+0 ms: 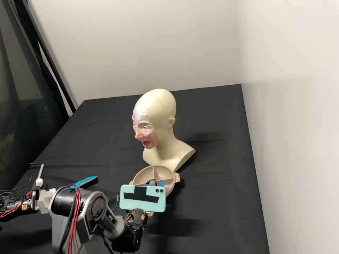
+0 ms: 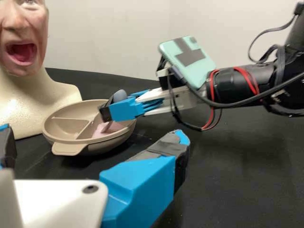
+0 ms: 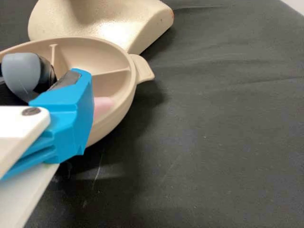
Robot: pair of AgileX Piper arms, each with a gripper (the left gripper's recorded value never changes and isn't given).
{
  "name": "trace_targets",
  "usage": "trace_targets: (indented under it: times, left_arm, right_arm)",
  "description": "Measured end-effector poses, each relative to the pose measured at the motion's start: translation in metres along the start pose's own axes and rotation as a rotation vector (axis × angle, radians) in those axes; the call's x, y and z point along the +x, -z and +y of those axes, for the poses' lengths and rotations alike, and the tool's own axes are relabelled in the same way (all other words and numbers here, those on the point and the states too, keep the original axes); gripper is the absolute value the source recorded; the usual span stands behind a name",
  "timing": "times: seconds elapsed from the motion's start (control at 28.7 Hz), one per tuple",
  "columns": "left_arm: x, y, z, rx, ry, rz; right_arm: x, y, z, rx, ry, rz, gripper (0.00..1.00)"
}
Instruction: Feed the grandma with a spoon
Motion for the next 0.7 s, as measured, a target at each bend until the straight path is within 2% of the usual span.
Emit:
trace_targets:
  times: [0.14,0.35,0.7]
  left_arm:
    - [0.0007,0.000,0.001,0.000,-0.001,-0.001]
    - [0.0007,0.000,0.000,0.000,0.001,0.000]
    - [0.0007,0.000,0.000,0.000,0.003,0.000]
  right_arm:
    - [0.006,0.001,-0.001,-0.008,-0.012,0.008,0.00]
    - [0.014,0.000,-0.002,0.002,-0.041,0.010,0.00]
    - [0.021,-0.002,-0.003,0.007,-0.058,0.017,0.00]
